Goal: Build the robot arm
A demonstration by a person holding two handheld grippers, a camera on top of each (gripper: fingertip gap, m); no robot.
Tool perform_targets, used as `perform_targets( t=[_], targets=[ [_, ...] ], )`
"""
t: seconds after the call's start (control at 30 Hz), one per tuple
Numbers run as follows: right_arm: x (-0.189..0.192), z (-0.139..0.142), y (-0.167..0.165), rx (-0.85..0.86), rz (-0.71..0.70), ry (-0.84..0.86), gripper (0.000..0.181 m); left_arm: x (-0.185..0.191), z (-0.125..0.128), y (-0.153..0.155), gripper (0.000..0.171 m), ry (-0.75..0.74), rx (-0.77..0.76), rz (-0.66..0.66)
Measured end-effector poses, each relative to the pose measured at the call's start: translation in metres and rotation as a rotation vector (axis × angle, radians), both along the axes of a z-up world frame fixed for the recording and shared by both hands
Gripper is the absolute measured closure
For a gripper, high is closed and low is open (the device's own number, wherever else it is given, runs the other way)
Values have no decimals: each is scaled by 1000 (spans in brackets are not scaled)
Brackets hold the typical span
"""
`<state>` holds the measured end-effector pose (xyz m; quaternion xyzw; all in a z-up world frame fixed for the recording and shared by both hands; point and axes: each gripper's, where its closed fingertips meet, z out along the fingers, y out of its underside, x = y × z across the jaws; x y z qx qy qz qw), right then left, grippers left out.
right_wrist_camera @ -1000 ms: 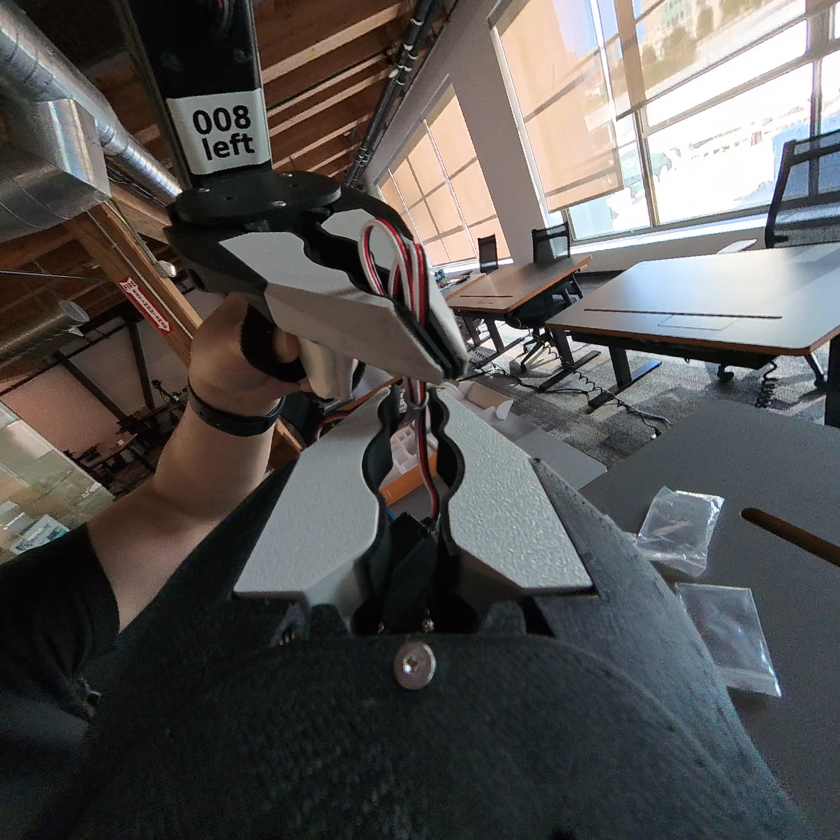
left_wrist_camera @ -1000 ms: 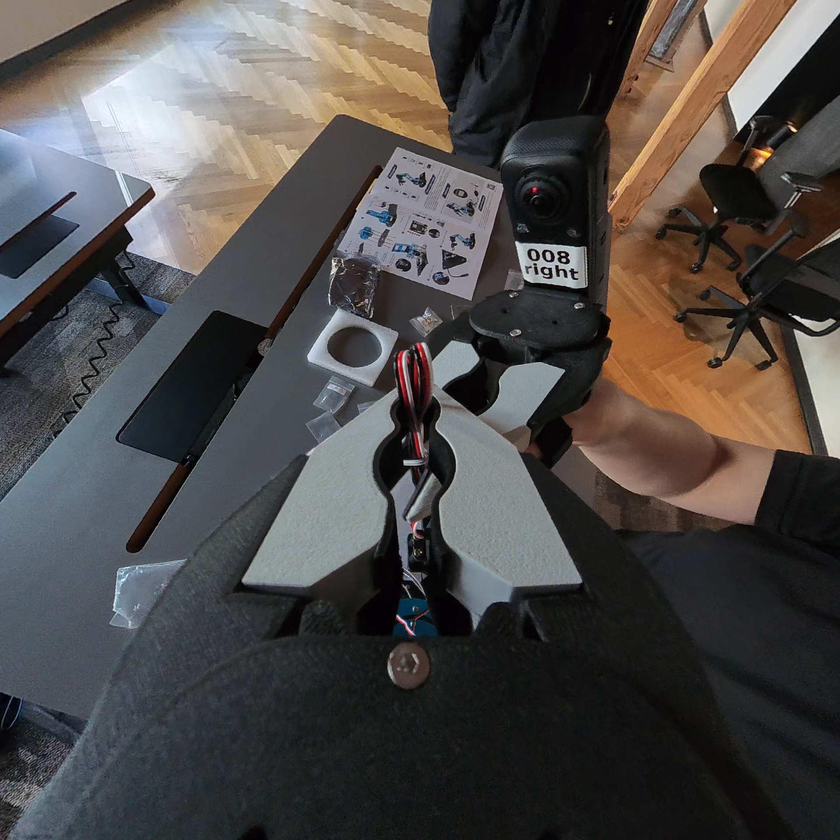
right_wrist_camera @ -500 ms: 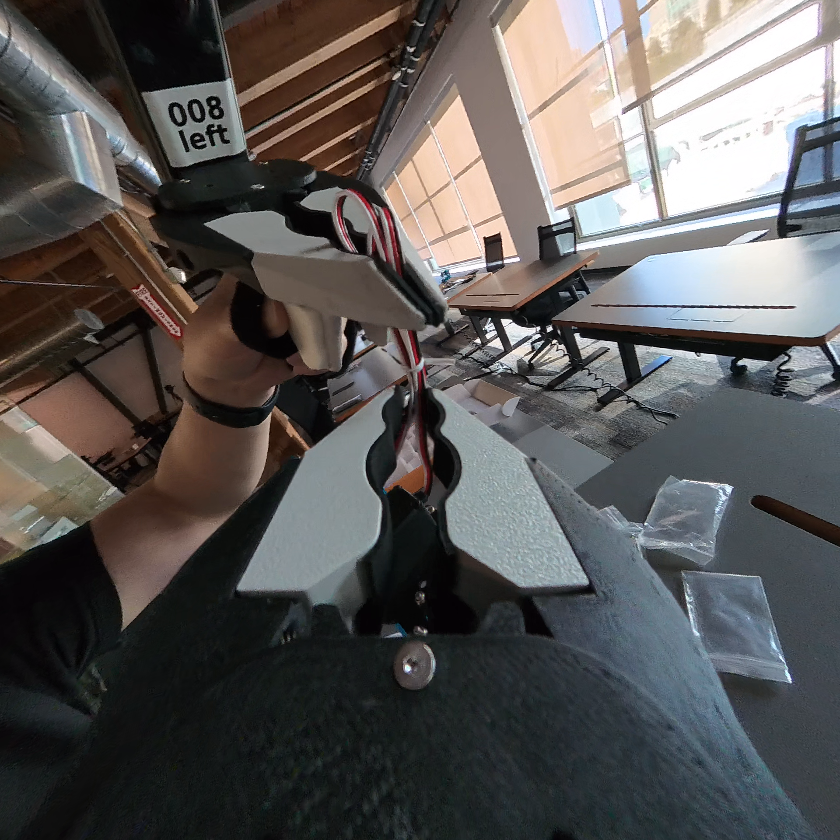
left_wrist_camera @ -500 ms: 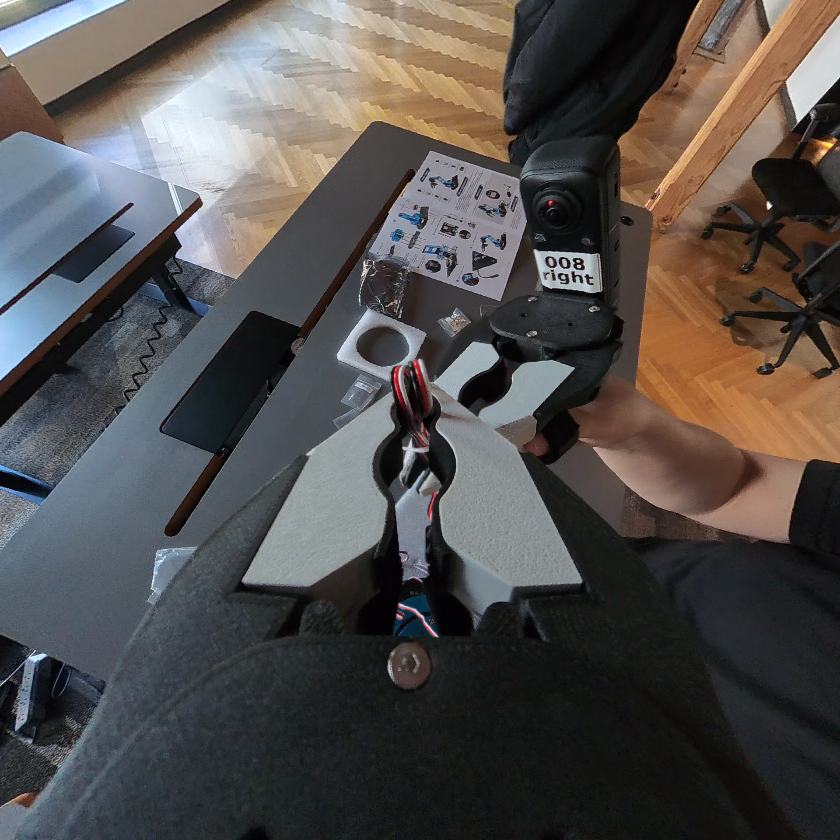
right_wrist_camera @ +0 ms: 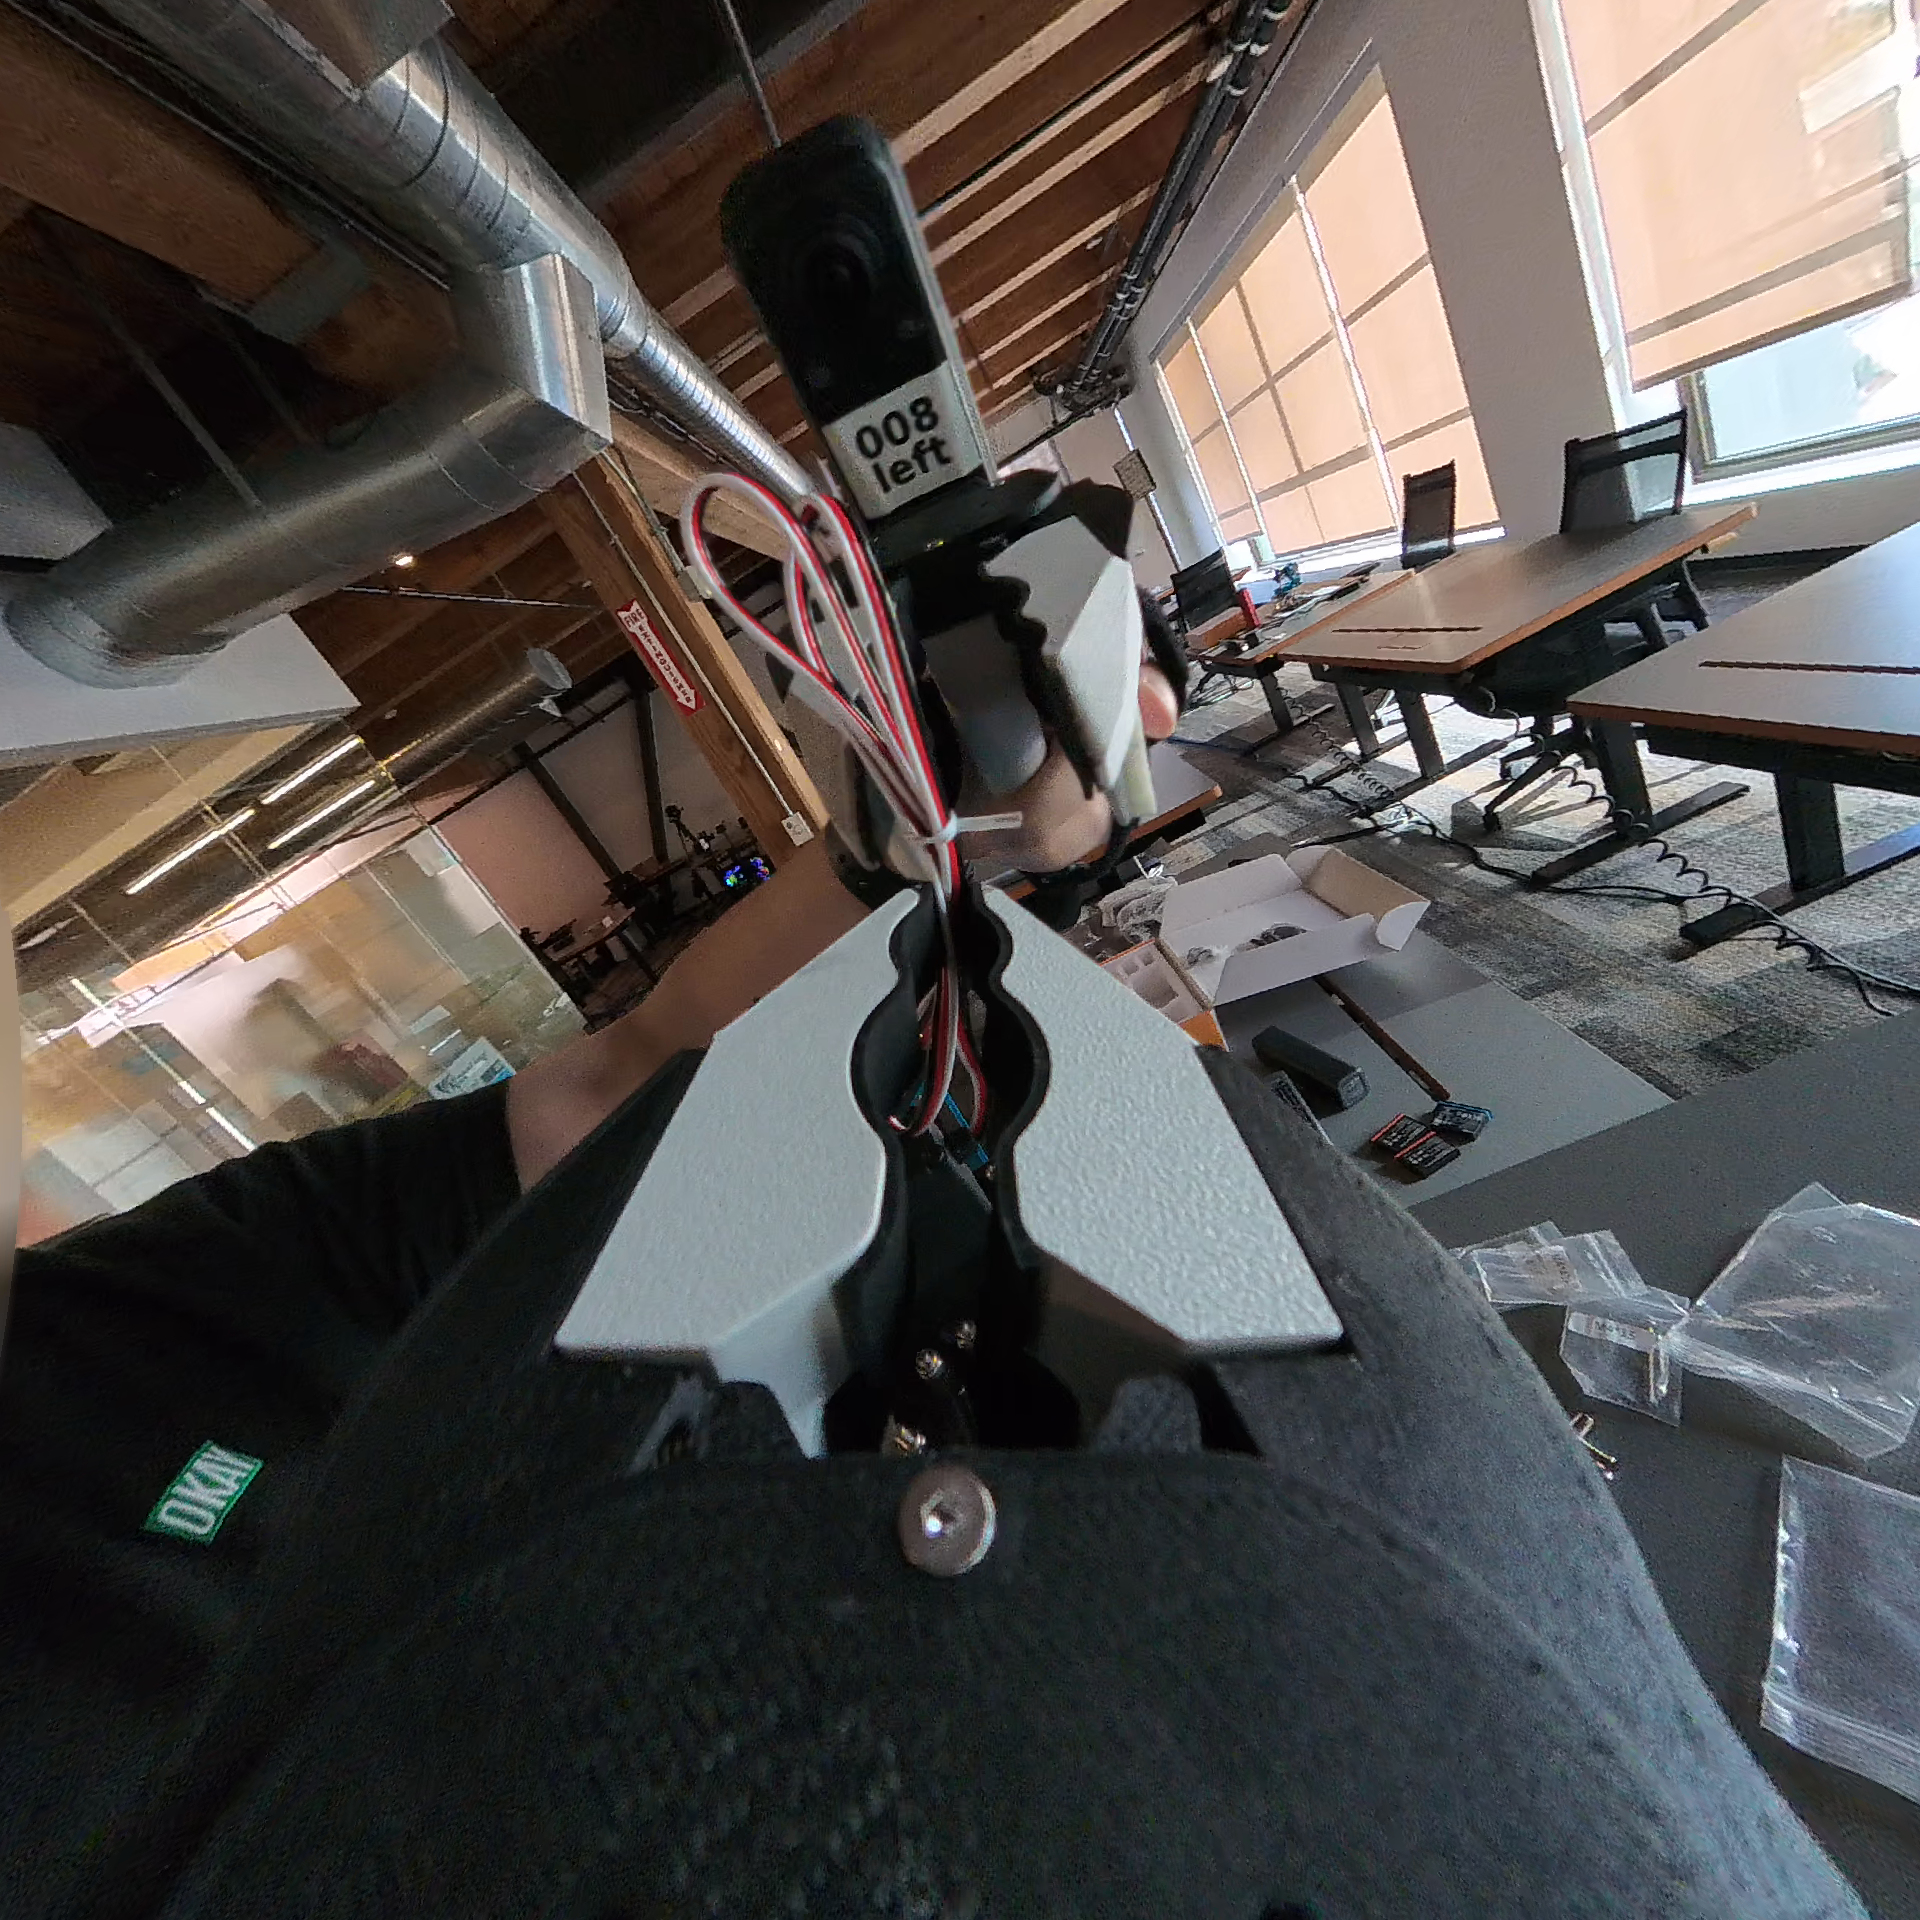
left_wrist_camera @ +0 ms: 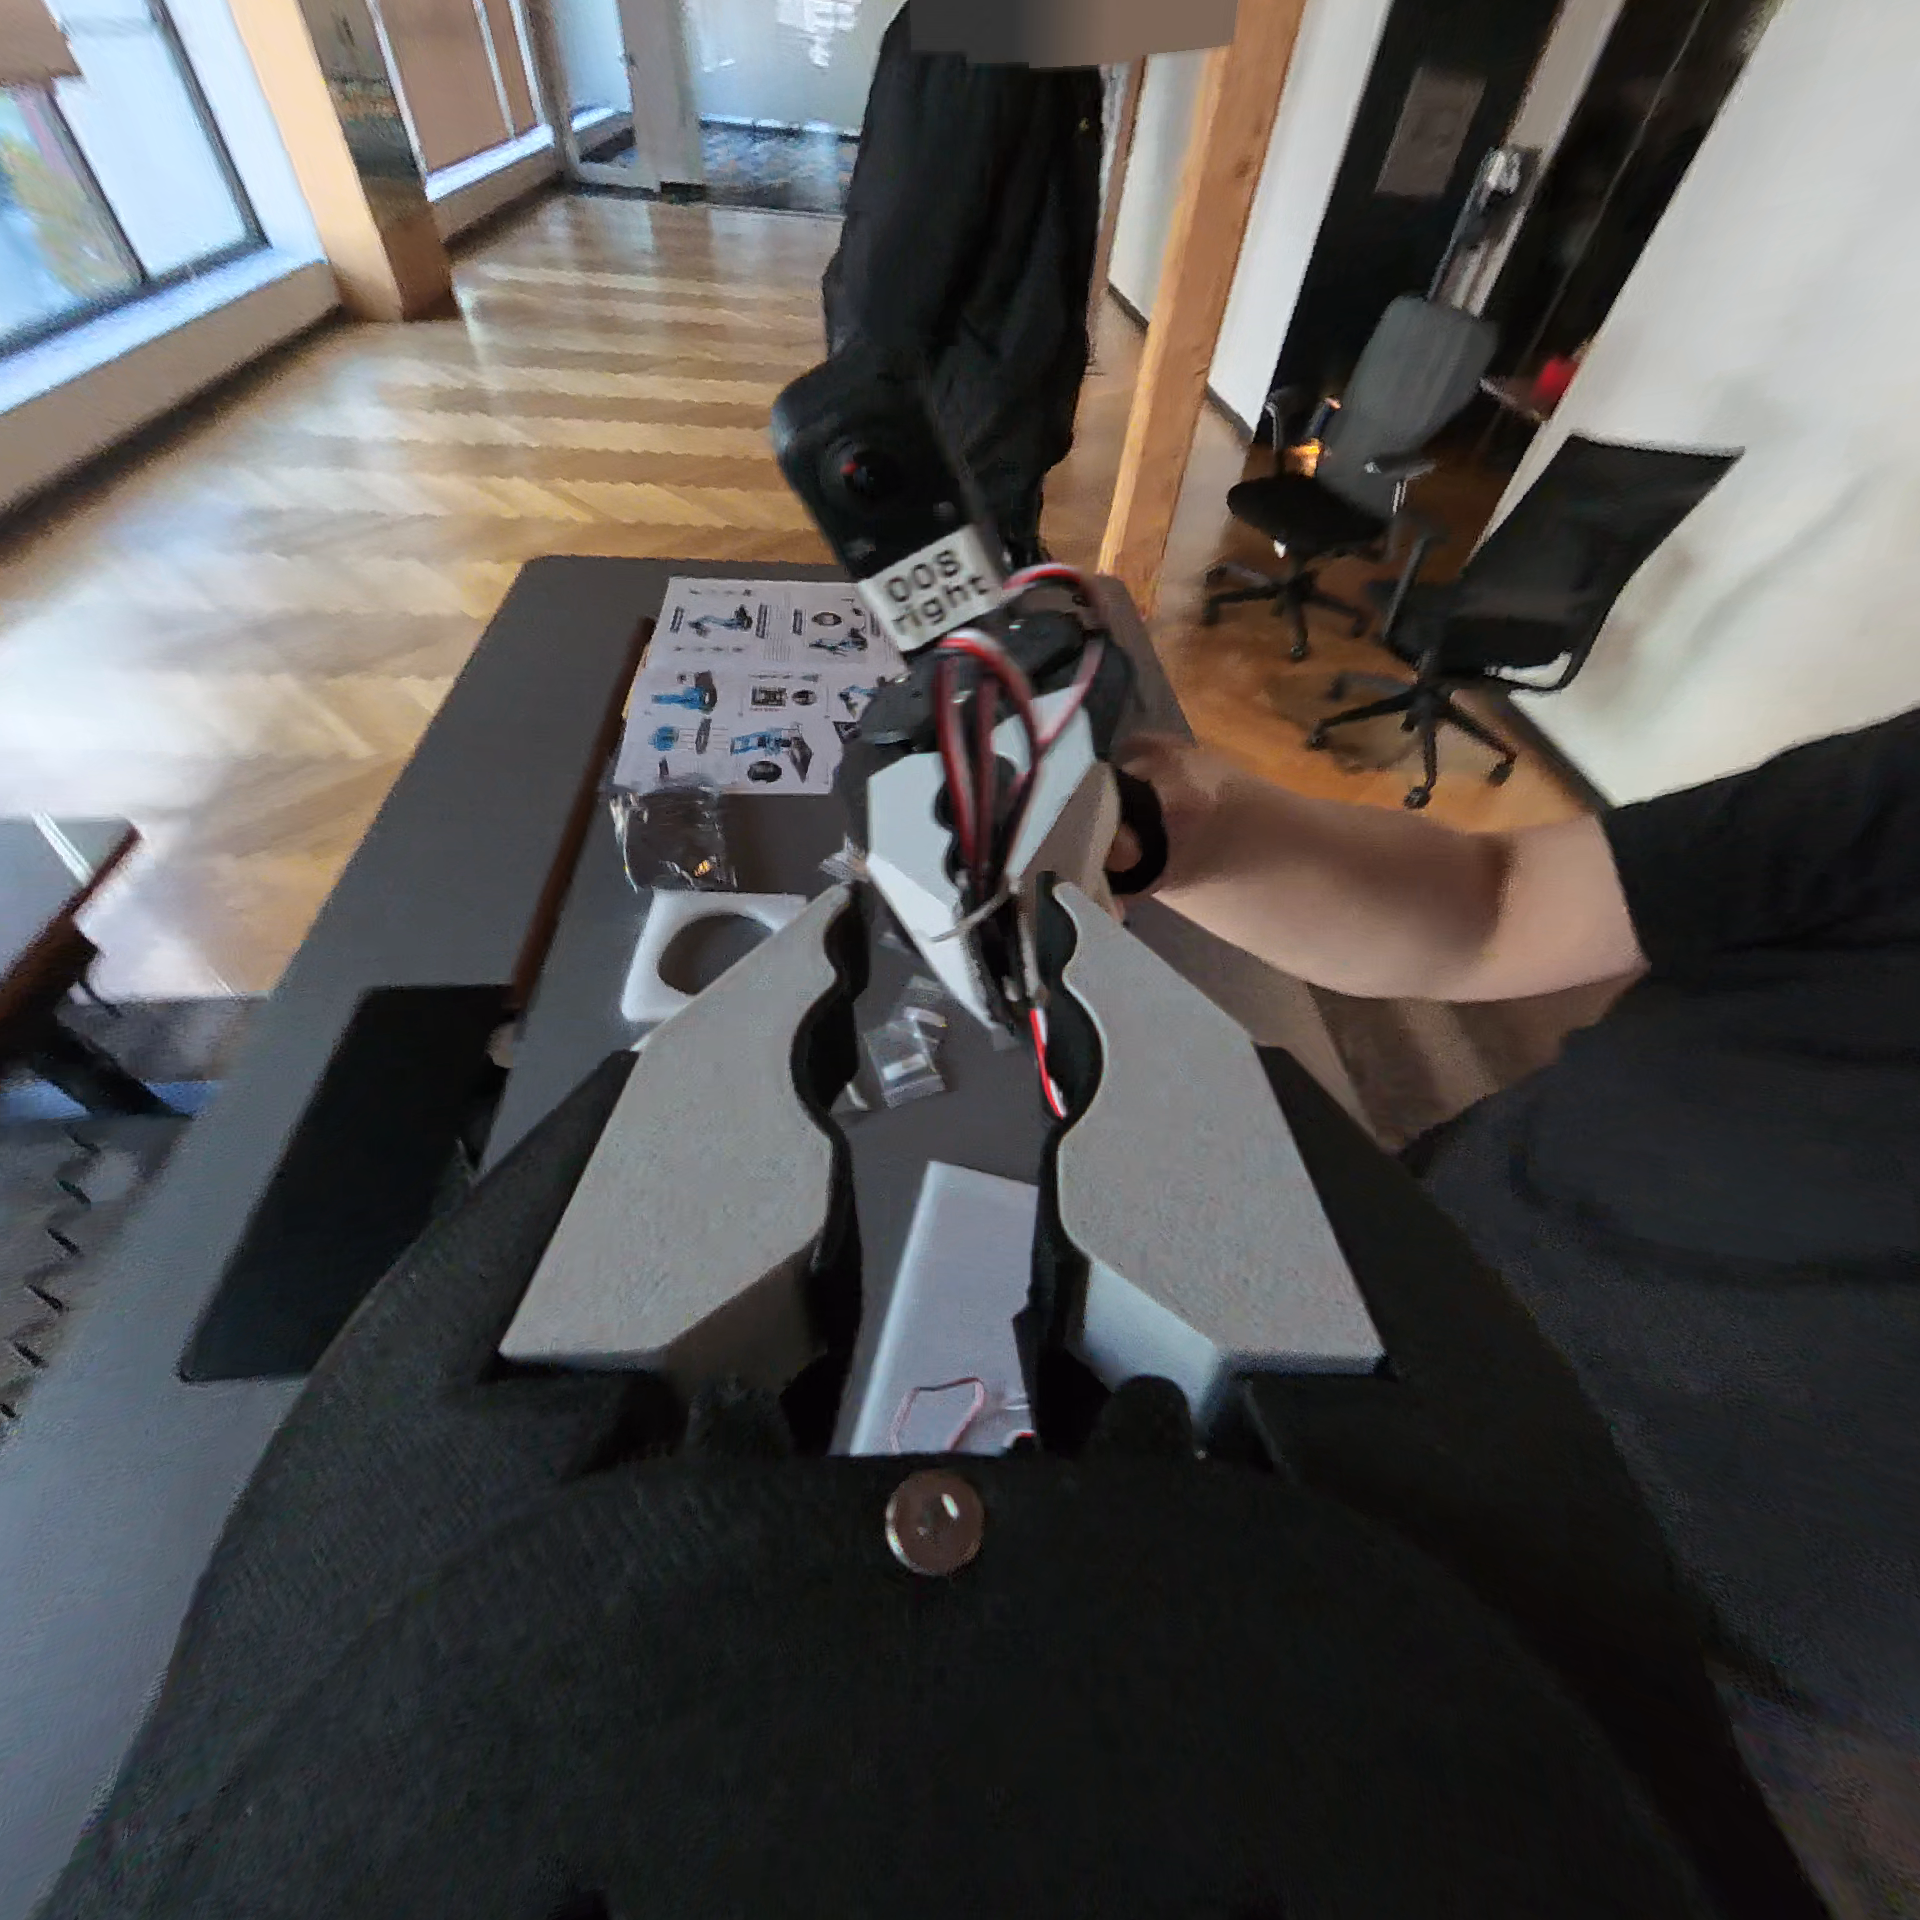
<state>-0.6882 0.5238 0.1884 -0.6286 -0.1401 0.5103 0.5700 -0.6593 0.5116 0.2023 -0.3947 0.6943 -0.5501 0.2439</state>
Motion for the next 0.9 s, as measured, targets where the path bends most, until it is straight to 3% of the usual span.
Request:
perform_targets(
  t=[0.1, 0.27, 0.37, 0.7, 0.8, 0.9],
  targets=[
    [2, -2, 4, -25, 10, 21, 178, 1, -5, -3, 164, -50, 145, 9],
    [7, -14, 15, -71, -48, -13, 178, 3, -18, 12, 165, 84, 290, 135],
    [7, -17, 19, -64, -100, -61, 178, 0, -21, 15, 165, 164, 294, 180],
    [6, -15, 21, -7, -249, -203, 178, -6, -19, 15, 164, 221, 143, 224],
    [6, -15, 23, 3, -308, -251, 179, -7, -20, 20, 155, 213, 158, 278],
    [6, -15, 24, 19, -350, -291, 179, -11, -21, 21, 167, 187, 220, 289]
  ],
)
